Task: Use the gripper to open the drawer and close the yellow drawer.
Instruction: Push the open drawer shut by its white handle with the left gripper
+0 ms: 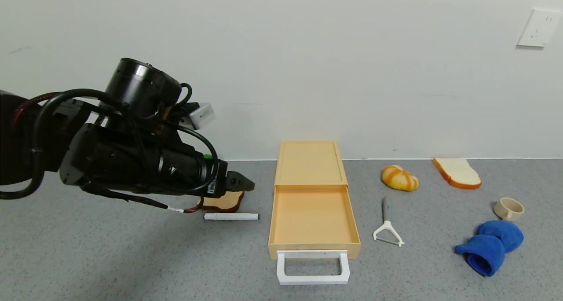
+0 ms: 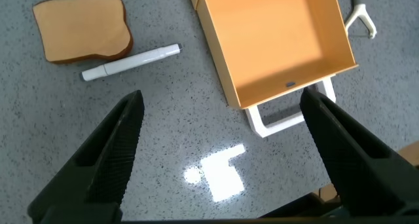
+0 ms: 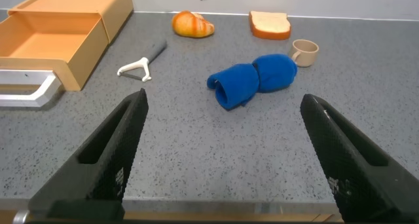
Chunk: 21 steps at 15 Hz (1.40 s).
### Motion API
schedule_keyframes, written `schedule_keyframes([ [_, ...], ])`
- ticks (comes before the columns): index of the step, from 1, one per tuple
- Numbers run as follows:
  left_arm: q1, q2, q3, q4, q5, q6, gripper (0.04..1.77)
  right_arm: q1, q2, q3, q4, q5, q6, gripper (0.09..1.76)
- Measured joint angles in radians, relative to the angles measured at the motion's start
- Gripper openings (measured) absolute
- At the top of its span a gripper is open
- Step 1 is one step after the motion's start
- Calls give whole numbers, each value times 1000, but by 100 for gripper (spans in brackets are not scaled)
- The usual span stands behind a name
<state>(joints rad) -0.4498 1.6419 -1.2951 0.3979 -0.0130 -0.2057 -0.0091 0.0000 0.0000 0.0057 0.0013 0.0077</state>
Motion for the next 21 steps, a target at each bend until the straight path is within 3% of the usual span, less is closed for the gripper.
schedule_keyframes([
  [4, -139, 32, 0, 8, 173, -95, 172, 0, 0, 0, 0, 0, 0, 171],
  [8, -286, 124, -54, 157, 306, -259, 172, 0, 0, 0, 0, 0, 0, 171],
  [11, -365, 209, -128, 253, 314, -361, 172, 0, 0, 0, 0, 0, 0, 171],
  [15, -431, 313, -162, 273, 306, -400, 172, 0, 0, 0, 0, 0, 0, 171],
  [21, -451, 443, -269, 326, 300, -454, 172, 0, 0, 0, 0, 0, 0, 171],
])
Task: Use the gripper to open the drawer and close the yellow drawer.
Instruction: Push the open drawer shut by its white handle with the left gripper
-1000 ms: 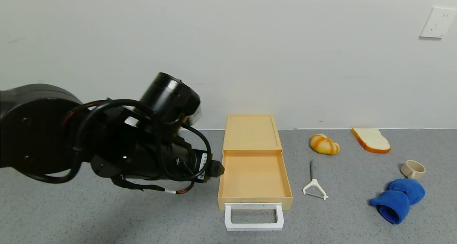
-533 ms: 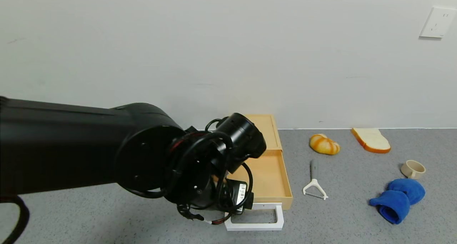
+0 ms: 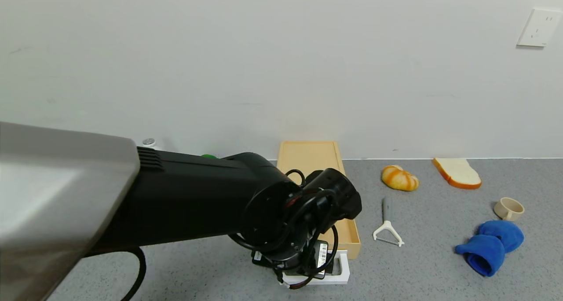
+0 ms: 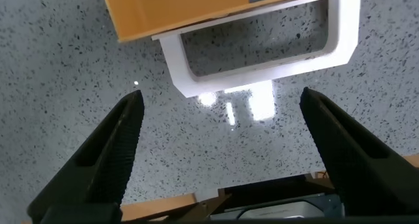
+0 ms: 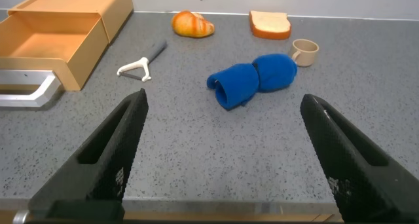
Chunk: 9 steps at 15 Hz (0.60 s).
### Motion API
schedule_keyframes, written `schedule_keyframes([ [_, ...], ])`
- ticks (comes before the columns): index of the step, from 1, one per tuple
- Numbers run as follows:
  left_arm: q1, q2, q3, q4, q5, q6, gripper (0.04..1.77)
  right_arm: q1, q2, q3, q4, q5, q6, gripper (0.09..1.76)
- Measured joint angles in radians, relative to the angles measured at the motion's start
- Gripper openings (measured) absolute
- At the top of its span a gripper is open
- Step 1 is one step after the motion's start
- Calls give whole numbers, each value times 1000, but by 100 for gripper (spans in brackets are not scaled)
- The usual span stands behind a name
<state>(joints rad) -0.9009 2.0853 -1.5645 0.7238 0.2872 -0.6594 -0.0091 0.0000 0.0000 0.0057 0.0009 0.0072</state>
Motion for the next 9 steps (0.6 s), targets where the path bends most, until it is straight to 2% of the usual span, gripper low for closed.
schedule_keyframes([
  [4, 9, 44, -27, 16, -29, -38, 172, 0, 0, 0, 0, 0, 0, 171],
  [9, 33, 80, -39, 13, -37, -41, 172, 0, 0, 0, 0, 0, 0, 171],
])
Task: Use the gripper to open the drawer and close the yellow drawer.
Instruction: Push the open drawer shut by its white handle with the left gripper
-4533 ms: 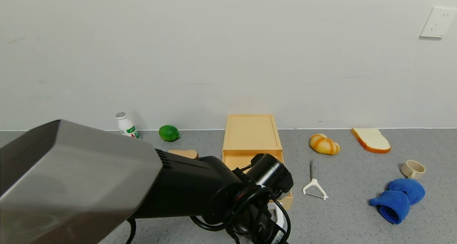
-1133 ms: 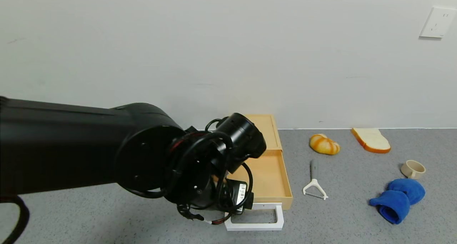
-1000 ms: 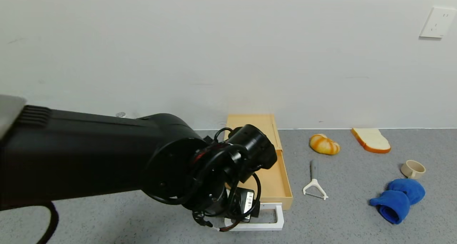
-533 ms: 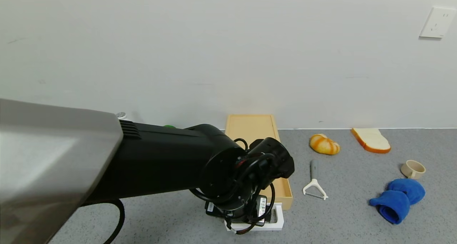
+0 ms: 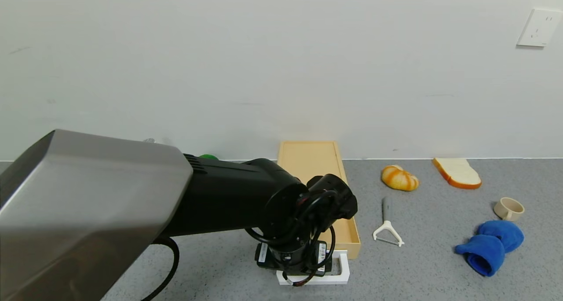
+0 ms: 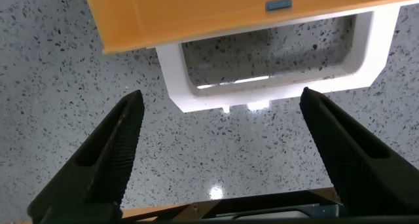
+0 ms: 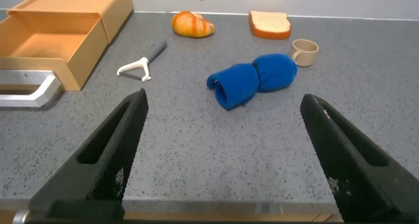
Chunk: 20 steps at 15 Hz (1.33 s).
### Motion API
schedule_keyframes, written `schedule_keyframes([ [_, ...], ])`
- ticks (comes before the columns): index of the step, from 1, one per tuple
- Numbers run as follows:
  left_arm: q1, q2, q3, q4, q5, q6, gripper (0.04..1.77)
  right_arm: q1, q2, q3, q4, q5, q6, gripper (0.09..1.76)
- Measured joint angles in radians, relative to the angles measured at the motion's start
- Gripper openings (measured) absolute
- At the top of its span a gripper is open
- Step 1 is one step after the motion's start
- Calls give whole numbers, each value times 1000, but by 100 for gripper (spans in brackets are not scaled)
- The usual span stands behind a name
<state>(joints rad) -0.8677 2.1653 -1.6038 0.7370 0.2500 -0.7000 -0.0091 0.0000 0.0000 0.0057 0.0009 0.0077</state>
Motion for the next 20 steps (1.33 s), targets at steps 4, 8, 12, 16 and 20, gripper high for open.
schedule_keyframes([
  [4, 19, 31, -11, -2, -3, -8, 172, 0, 0, 0, 0, 0, 0, 171],
  [8, 28, 66, -38, -1, -10, -15, 172, 0, 0, 0, 0, 0, 0, 171],
  [12, 30, 81, -53, -1, -5, -23, 172, 0, 0, 0, 0, 0, 0, 171],
  [16, 39, 84, -63, -4, -3, -24, 172, 0, 0, 0, 0, 0, 0, 171],
  [20, 51, 84, -84, -1, -3, -24, 172, 0, 0, 0, 0, 0, 0, 171],
])
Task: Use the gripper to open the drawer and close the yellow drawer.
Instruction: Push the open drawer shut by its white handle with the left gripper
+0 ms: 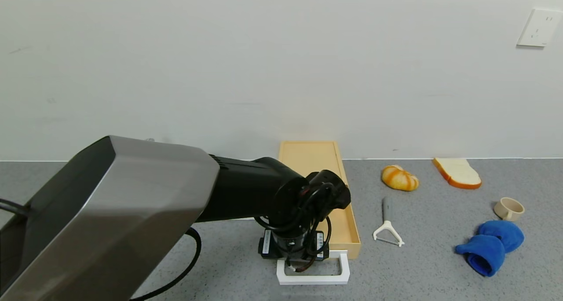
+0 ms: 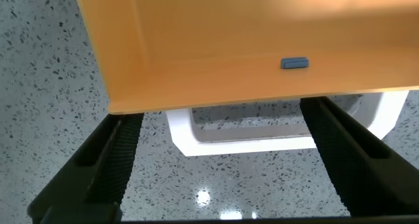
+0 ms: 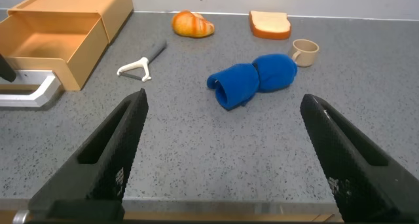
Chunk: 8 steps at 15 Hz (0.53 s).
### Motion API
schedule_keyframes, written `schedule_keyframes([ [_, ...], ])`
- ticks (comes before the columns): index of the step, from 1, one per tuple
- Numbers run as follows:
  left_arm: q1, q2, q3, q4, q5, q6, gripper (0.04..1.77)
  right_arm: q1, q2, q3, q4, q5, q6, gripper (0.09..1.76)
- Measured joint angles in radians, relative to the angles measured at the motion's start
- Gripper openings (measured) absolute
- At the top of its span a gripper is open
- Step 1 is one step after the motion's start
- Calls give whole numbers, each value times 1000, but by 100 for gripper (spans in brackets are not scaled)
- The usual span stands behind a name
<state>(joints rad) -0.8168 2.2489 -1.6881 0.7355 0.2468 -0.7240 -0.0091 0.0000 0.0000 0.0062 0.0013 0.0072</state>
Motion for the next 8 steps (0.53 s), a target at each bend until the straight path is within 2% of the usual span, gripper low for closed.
schedule_keyframes([
  [8, 19, 6, -47, 1, -1, 3, 172, 0, 0, 0, 0, 0, 0, 171],
])
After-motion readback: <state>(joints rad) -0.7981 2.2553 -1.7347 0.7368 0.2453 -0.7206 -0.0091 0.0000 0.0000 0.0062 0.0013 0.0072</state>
